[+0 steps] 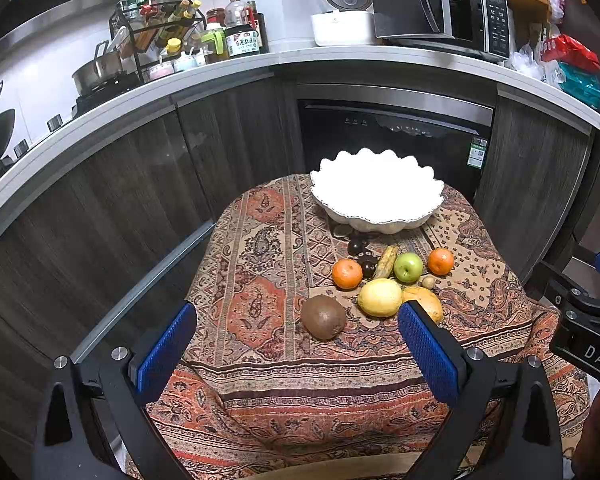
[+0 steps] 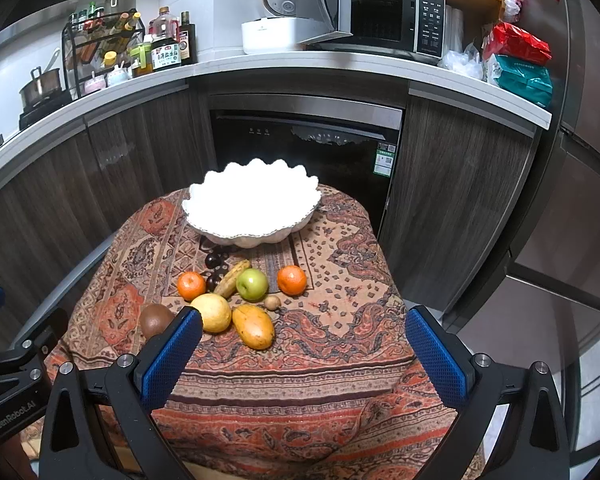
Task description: Organize fruits
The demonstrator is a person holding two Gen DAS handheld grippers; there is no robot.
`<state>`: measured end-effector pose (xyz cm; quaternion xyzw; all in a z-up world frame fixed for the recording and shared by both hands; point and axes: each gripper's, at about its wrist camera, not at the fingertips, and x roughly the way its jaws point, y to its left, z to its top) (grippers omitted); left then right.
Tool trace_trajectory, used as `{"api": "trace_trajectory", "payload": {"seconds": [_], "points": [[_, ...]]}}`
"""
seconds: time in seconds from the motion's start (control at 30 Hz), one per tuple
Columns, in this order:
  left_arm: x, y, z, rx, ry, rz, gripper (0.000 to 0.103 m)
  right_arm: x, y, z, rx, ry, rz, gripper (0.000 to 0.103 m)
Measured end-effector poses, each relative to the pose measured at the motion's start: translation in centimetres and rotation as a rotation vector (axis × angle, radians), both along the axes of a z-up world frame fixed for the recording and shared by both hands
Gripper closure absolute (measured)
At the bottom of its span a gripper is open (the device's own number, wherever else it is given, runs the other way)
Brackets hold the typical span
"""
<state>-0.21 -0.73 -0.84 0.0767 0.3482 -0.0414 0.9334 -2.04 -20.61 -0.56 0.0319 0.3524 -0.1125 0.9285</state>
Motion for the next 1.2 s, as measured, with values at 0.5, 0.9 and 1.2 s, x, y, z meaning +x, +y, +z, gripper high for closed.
{"api": "trace_trajectory", "payload": {"seconds": [0.5,0.9,1.2], "points": [[1.0,0.3,-0.8,-0.002,0.033,0.000,0.001,0.9,0.1,-0.6,0.011,0.020,0.010,0.001],[3.5,-0.3,-3.0,0.008,0.113,-0.018,0.001,3.2,0.0,-2.6,0.011,0.060,0.011,0.001],[5.3,-0.1,-5.0,0.008,0.146,-0.013,0.001,5.2,0.3,-4.9,0.020,0.096,0.035,0.001]]}}
